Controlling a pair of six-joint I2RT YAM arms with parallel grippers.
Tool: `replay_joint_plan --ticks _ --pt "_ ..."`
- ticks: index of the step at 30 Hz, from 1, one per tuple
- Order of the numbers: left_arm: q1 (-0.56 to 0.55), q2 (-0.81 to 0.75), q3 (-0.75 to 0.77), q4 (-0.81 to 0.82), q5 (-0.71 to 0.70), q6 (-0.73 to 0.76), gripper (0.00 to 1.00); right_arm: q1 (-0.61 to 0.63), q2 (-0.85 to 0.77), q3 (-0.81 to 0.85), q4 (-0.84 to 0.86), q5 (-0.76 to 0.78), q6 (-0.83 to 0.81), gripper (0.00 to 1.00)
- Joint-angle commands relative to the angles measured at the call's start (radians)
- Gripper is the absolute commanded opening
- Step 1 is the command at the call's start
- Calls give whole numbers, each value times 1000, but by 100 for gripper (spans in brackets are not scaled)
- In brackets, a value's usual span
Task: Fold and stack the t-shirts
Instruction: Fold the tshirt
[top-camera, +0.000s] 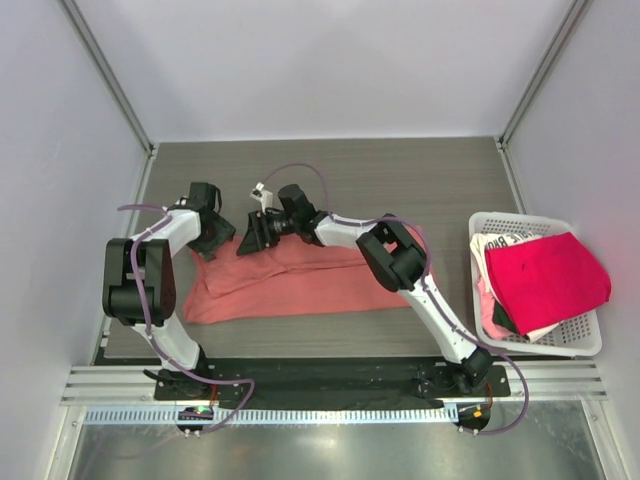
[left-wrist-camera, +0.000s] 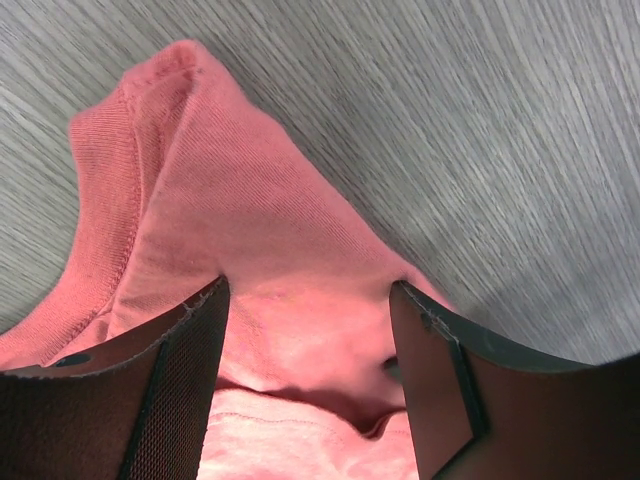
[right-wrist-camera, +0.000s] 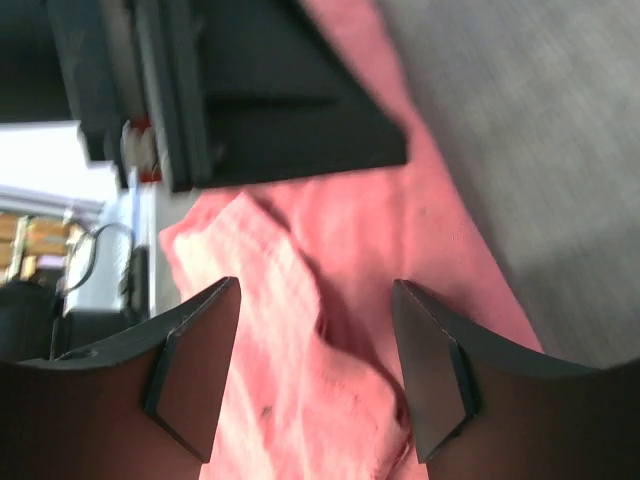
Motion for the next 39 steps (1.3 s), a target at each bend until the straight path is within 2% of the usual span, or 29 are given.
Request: replay_joint_plan --ticks 1,4,12,21,26,32,39 --pt "7 19 3 -16 -47 -10 67 11 -55 -139 147 -91 73 68" --pt "7 31 6 -14 -69 -7 66 20 -130 -271 189 -92 56 68" --pt "7 50 18 -31 -113 -1 66 82 -337 -516 100 -74 -66 64" --pt "7 37 17 -40 -138 3 66 168 -584 -720 103 18 -103 64" --pt "7 17 13 -43 -130 5 66 178 -612 -736 48 154 -126 64" --pt "7 -59 -25 -34 -158 -10 66 171 -531 -627 -24 224 -132 65" --pt "7 -193 -108 -19 -219 -82 65 129 -463 -597 59 257 -47 66"
